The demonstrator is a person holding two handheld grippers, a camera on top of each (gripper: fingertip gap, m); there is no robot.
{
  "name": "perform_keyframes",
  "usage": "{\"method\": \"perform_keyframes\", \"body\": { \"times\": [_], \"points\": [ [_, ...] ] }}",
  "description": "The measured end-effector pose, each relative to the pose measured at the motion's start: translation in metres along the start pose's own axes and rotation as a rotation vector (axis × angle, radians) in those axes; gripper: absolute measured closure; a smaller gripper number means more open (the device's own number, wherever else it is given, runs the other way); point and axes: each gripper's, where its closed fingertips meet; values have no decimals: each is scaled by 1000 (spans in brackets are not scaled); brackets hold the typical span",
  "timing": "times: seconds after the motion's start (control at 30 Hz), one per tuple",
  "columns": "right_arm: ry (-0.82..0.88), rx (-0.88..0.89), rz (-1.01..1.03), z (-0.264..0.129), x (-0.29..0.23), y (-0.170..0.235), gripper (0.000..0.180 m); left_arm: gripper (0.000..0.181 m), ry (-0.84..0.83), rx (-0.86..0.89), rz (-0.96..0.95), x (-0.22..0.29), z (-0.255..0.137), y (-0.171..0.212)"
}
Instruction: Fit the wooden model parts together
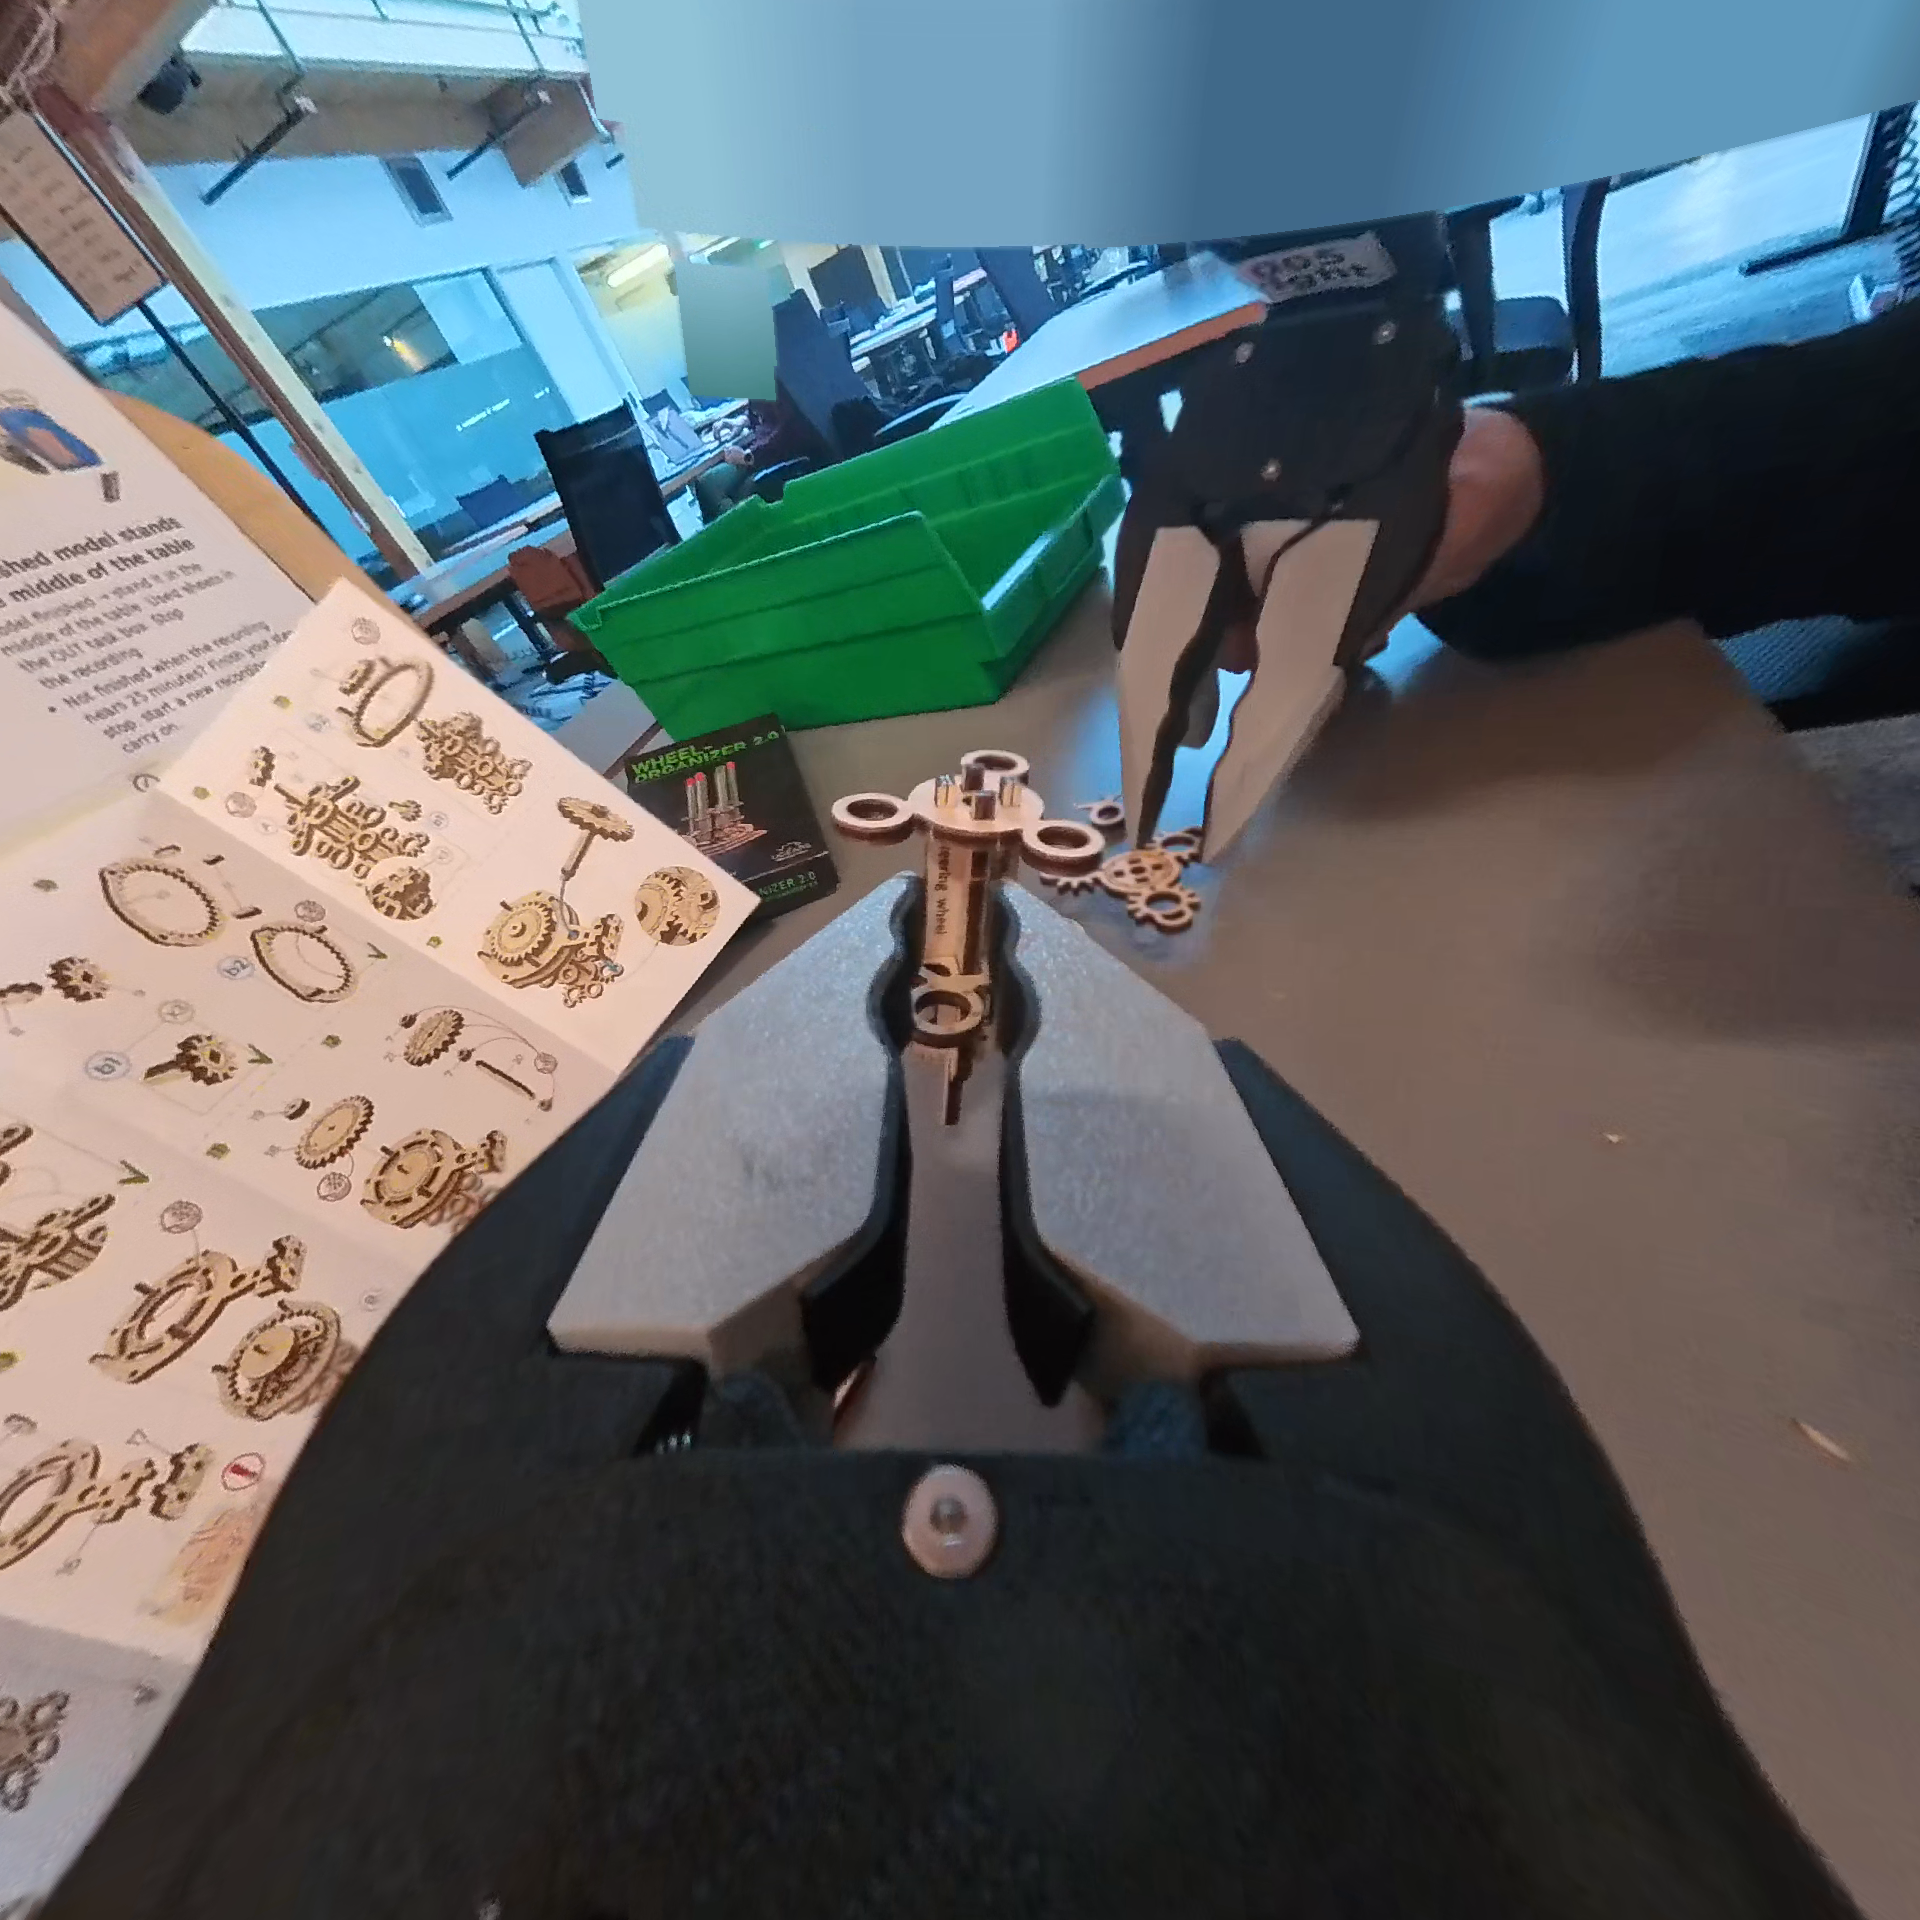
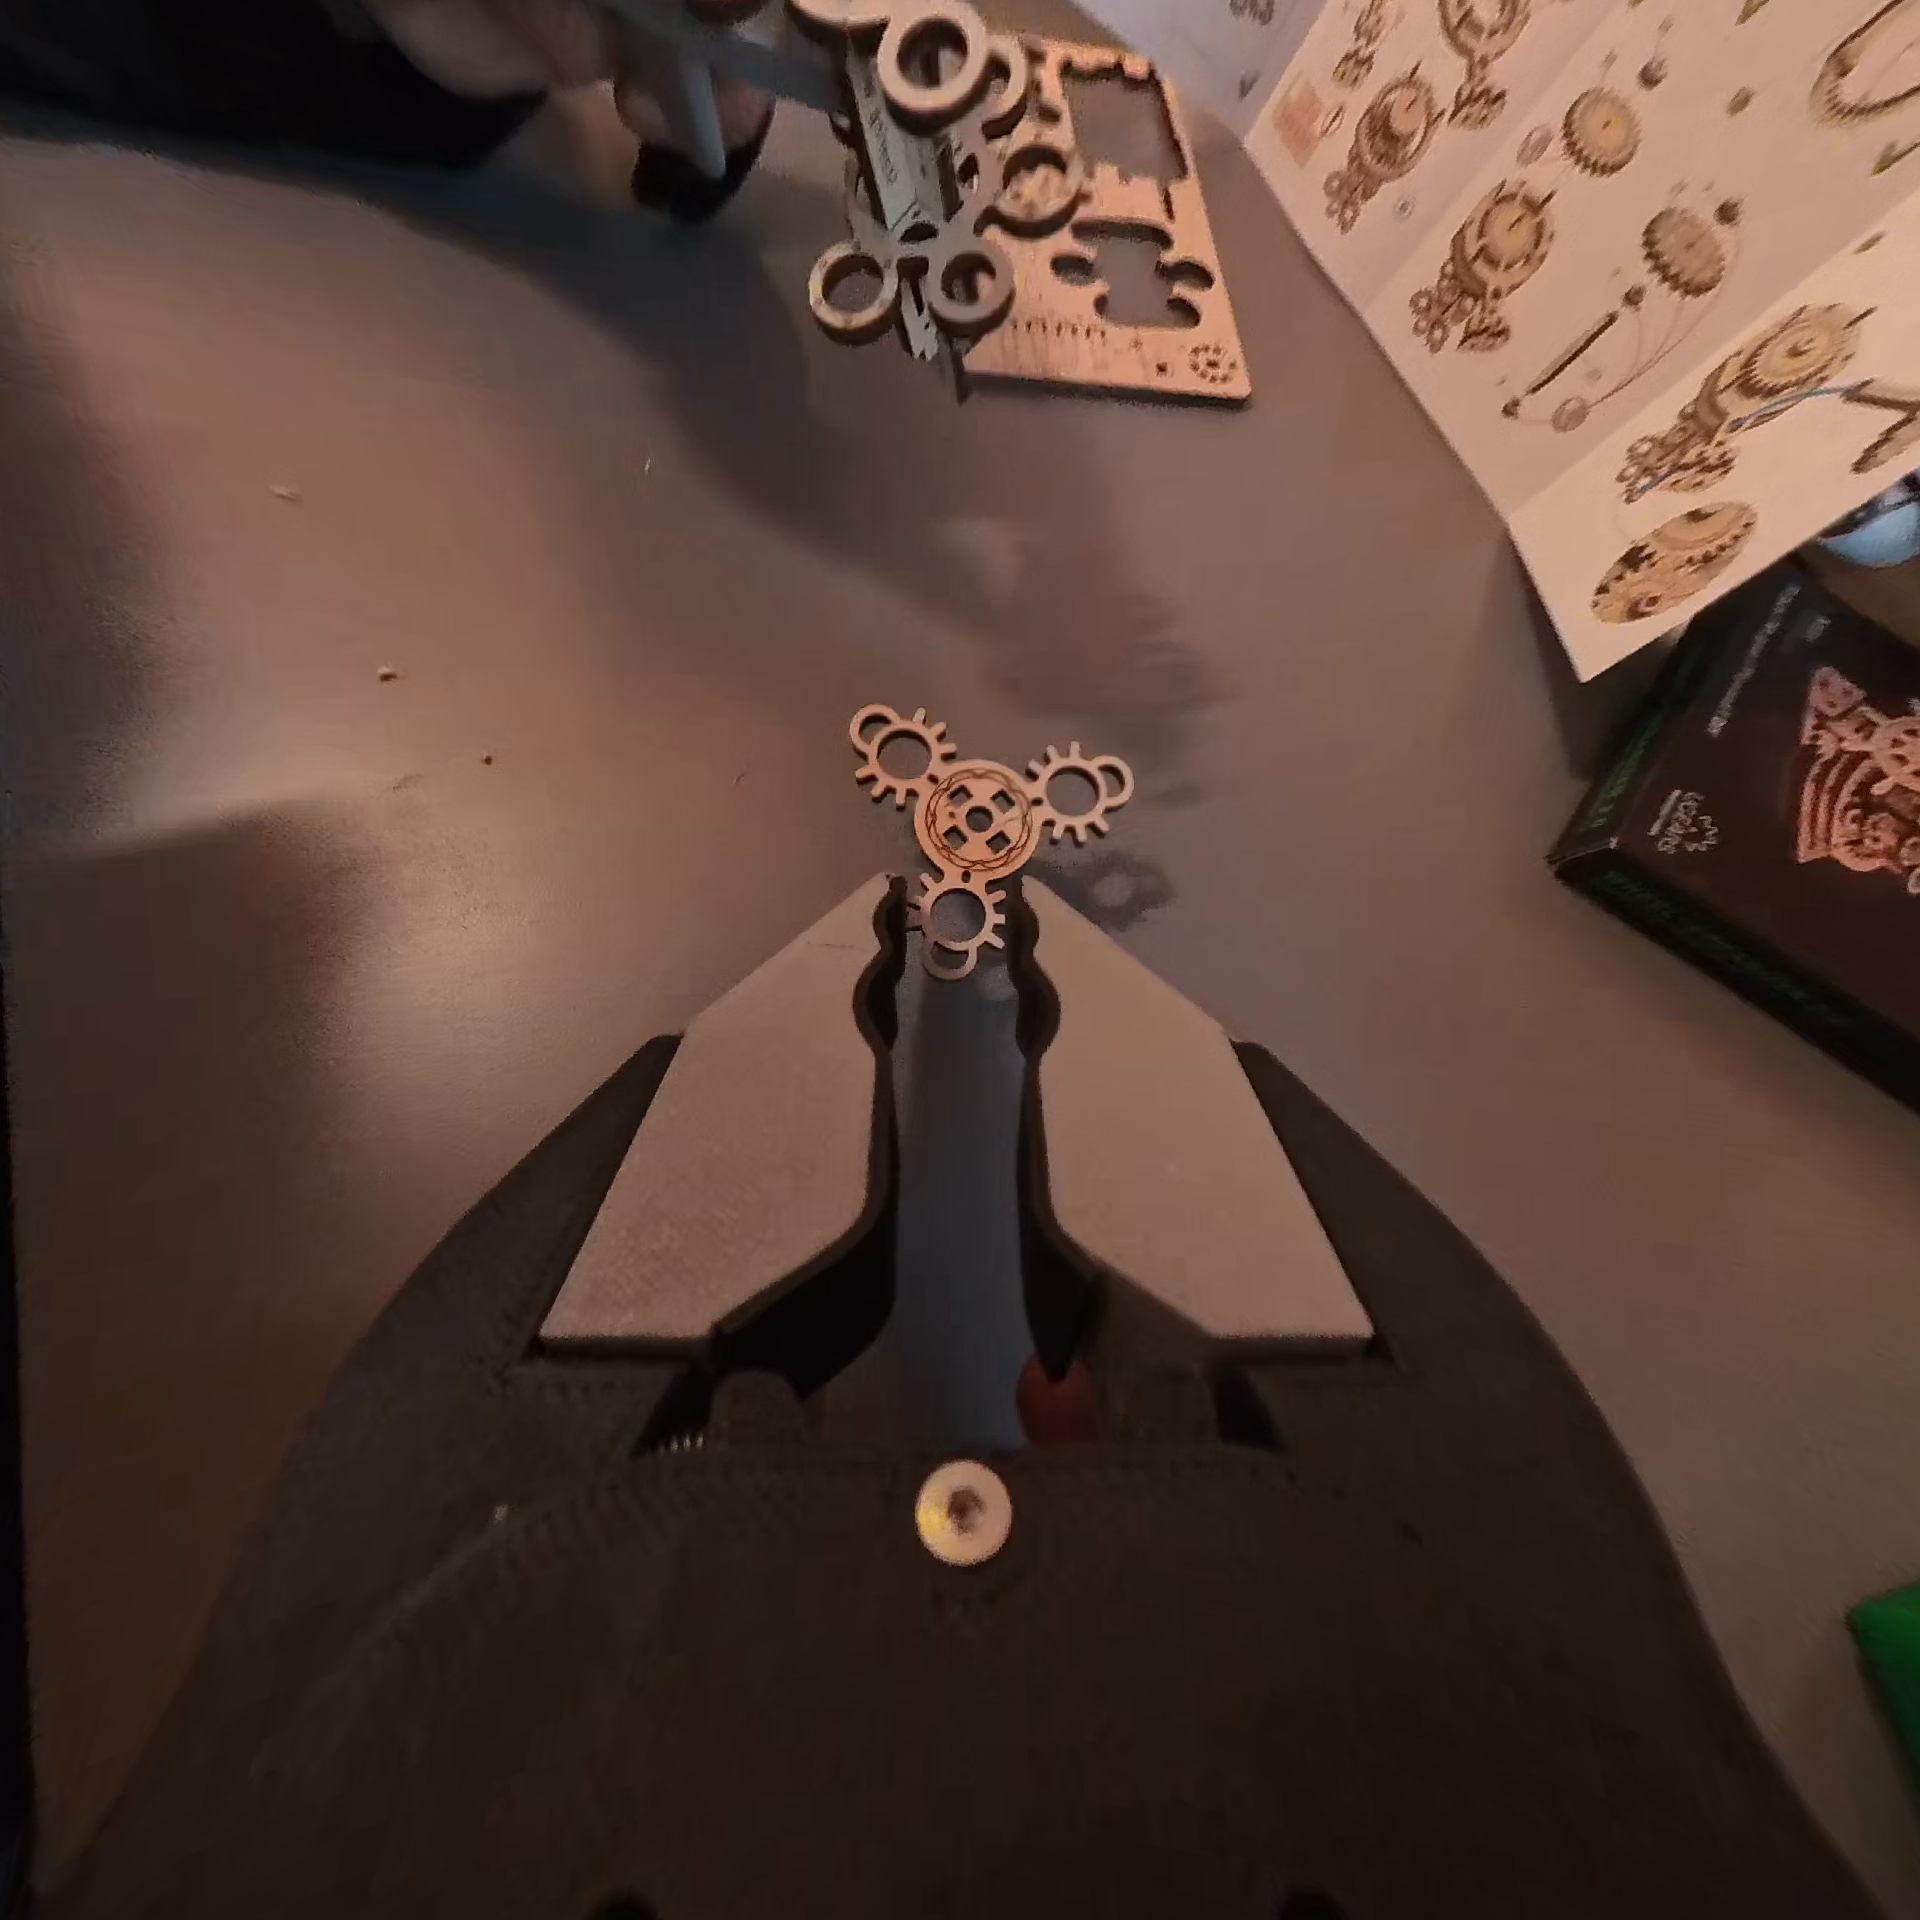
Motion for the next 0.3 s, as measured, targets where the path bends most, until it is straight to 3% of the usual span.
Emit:
{"method": "perform_keyframes", "body": {
  "times": [0.3],
  "points": [
    [-14, 2, -11, 0, -2, 0, 165, 172, 14, 37, -95, -6, -3, -4]
  ]
}}
Point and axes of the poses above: each gripper's, where its closed fingertips meet, z out along the fingers, y out of its underside, x = y × z across the jaws
